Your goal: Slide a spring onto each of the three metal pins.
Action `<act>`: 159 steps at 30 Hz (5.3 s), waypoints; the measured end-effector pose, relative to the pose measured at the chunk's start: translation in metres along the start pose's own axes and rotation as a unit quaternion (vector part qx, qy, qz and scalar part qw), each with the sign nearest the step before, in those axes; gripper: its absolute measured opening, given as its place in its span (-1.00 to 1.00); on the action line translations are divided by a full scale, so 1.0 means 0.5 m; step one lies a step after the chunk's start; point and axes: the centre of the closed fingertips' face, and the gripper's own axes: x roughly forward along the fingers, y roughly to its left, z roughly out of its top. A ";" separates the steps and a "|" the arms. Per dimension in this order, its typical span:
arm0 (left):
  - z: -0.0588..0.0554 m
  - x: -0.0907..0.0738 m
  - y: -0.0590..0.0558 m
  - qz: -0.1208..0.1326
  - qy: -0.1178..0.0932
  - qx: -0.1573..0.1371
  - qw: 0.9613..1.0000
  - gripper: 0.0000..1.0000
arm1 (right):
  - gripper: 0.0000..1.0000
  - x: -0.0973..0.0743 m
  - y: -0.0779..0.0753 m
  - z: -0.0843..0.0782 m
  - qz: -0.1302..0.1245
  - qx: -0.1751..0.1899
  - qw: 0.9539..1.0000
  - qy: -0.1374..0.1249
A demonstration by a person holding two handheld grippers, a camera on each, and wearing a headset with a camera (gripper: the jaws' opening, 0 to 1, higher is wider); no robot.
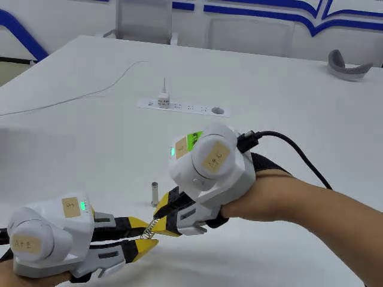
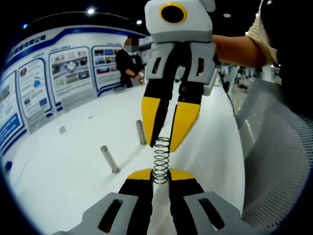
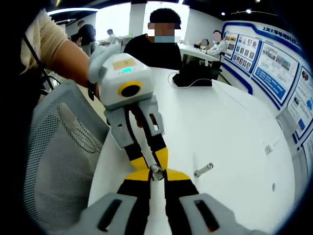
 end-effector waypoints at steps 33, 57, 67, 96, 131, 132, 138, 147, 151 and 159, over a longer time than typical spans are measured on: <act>0.012 0.004 0.001 -0.001 -0.012 -0.014 1.000 -0.68 | -0.77 0.002 -0.008 0.023 -0.012 -0.002 1.000 -0.011; -0.010 -0.017 0.048 0.044 -0.010 -0.060 0.997 -0.12 | -0.77 -0.026 -0.049 0.012 -0.038 0.019 0.999 -0.016; -0.018 -0.019 0.056 0.052 -0.009 -0.072 0.996 0.04 | -0.77 -0.043 -0.070 0.016 -0.051 0.024 0.998 -0.020; -0.027 -0.023 0.058 0.057 -0.005 -0.088 0.995 0.15 | -0.77 -0.051 -0.180 0.046 -0.099 0.035 0.994 -0.029; -0.040 -0.026 0.064 0.057 -0.004 -0.098 0.994 0.15 | -0.77 0.008 -0.198 0.022 -0.088 0.046 0.995 -0.007; -0.041 -0.026 0.064 0.057 -0.004 -0.098 0.994 0.15 | -0.77 0.009 -0.198 0.021 -0.088 0.046 0.995 -0.006; -0.041 -0.024 0.065 0.055 -0.004 -0.098 0.994 0.15 | -0.77 0.020 -0.198 0.011 -0.086 0.053 0.995 -0.002; -0.045 -0.025 0.065 0.055 -0.003 -0.100 0.993 0.15 | -0.77 0.033 -0.194 -0.004 -0.083 0.059 0.995 0.005; -0.044 -0.025 0.065 0.055 -0.003 -0.100 0.993 0.15 | -0.77 0.041 -0.191 -0.010 -0.081 0.059 0.995 0.008; -0.048 -0.025 0.062 0.055 0.001 -0.100 0.993 0.14 | -0.77 0.054 -0.192 -0.024 -0.082 0.062 0.995 0.014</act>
